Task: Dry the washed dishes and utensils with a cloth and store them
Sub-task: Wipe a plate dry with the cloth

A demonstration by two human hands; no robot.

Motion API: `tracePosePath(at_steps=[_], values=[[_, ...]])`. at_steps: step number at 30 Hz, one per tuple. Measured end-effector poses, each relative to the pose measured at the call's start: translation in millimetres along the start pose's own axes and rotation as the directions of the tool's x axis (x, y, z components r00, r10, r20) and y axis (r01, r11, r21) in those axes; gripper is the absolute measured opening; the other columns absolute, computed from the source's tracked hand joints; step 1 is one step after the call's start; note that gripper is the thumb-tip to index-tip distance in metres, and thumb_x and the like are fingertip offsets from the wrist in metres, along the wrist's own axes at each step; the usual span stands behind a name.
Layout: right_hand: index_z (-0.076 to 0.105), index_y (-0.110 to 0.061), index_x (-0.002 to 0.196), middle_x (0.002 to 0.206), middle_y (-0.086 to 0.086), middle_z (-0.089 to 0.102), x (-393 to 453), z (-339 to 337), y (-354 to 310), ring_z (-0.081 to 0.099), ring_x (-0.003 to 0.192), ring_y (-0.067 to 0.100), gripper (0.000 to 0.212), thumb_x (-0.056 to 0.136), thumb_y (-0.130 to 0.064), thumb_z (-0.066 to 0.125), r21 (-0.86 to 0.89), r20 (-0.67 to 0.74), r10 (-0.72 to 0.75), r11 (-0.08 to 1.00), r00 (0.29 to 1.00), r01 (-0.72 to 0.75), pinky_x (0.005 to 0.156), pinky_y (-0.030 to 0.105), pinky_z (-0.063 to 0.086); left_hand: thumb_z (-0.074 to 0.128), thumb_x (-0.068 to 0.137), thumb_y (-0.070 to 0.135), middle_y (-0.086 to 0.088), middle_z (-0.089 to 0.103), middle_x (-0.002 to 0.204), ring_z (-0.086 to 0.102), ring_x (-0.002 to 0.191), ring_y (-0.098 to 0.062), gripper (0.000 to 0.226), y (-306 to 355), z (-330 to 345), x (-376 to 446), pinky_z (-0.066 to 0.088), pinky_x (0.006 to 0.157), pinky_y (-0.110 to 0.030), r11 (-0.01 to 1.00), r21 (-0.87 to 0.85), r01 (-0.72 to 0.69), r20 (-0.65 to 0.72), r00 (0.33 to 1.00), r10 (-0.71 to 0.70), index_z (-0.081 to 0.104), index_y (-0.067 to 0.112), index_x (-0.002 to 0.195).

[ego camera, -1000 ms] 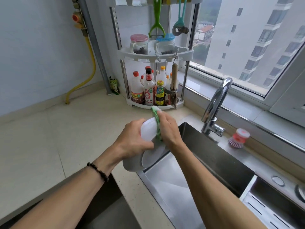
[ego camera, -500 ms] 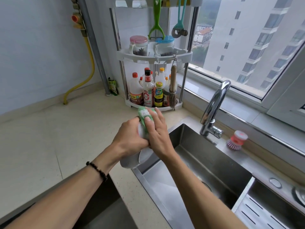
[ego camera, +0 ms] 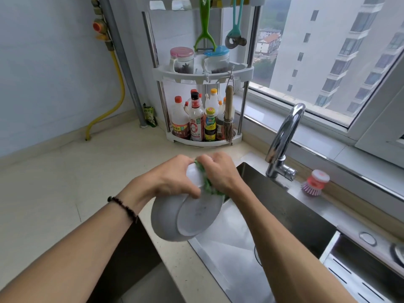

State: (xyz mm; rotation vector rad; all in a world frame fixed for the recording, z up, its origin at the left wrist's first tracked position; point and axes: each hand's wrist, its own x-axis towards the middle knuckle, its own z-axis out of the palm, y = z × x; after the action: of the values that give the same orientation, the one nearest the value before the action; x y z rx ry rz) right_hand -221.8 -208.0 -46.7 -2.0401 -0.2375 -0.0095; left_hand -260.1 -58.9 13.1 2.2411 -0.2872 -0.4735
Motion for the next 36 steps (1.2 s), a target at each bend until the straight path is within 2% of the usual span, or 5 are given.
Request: tracePosePath(at_steps=[11,14,19,24,36], values=[[0.068,-0.024,0.116,0.110,0.001,0.069,-6.0,16.0,17.4,0.062,0.102,0.018,0.045,0.100,-0.053,0.037,0.489,-0.024,0.199,0.857,0.980,-0.162,0.092,0.036,0.047,0.077,0.052,0.021,-0.001,0.068,0.092,0.066,0.080,-0.020,0.052,-11.8,16.1,-4.4,0.053,0.063,-0.030,0.999,0.021,-0.045,-0.311,0.949,0.049,0.064,0.018,0.102],[0.052,-0.033,0.135,0.132,-0.010,0.046,-10.7,25.2,9.9,0.046,0.129,0.014,0.038,0.101,-0.044,0.037,0.286,-0.077,-0.053,0.956,0.996,0.073,0.113,0.035,0.035,0.085,0.060,0.015,0.001,0.067,0.095,0.066,0.084,-0.019,0.051,-6.0,16.5,-2.0,0.051,0.066,-0.028,0.997,0.053,-0.062,-0.323,0.943,0.076,0.061,0.019,0.104],[0.063,-0.021,0.121,0.114,0.012,0.068,-17.7,10.8,18.8,0.065,0.099,0.014,0.050,0.105,-0.055,0.029,0.576,0.038,0.187,0.799,0.982,-0.175,0.085,0.028,0.051,0.083,0.059,0.016,0.000,0.064,0.091,0.062,0.080,-0.019,0.046,-2.9,22.8,-6.2,0.047,0.060,-0.027,0.999,0.029,-0.033,-0.325,0.945,0.040,0.060,0.018,0.100],[0.015,-0.055,0.145,0.165,-0.018,-0.003,-38.0,31.9,15.6,-0.011,0.152,0.006,0.043,0.105,-0.044,0.022,0.201,-0.056,-0.134,0.969,0.989,0.142,0.122,0.031,-0.006,0.078,0.054,0.018,-0.003,0.071,0.090,0.068,0.083,-0.023,0.046,-9.2,26.5,-1.3,0.059,0.070,-0.039,0.986,-0.166,-0.029,-0.421,0.906,-0.045,0.064,0.014,0.097],[-0.017,-0.036,0.148,0.155,-0.014,-0.031,-32.0,22.8,16.9,-0.026,0.149,0.013,0.053,0.110,-0.033,0.019,-0.102,0.134,-0.004,0.995,0.991,0.018,0.124,0.047,-0.012,0.076,0.072,-0.011,-0.012,0.071,0.100,0.069,0.089,-0.029,0.038,-19.6,23.2,-4.2,0.059,0.074,-0.039,0.811,-0.582,-0.058,-0.503,0.810,-0.303,0.066,0.008,0.102]])
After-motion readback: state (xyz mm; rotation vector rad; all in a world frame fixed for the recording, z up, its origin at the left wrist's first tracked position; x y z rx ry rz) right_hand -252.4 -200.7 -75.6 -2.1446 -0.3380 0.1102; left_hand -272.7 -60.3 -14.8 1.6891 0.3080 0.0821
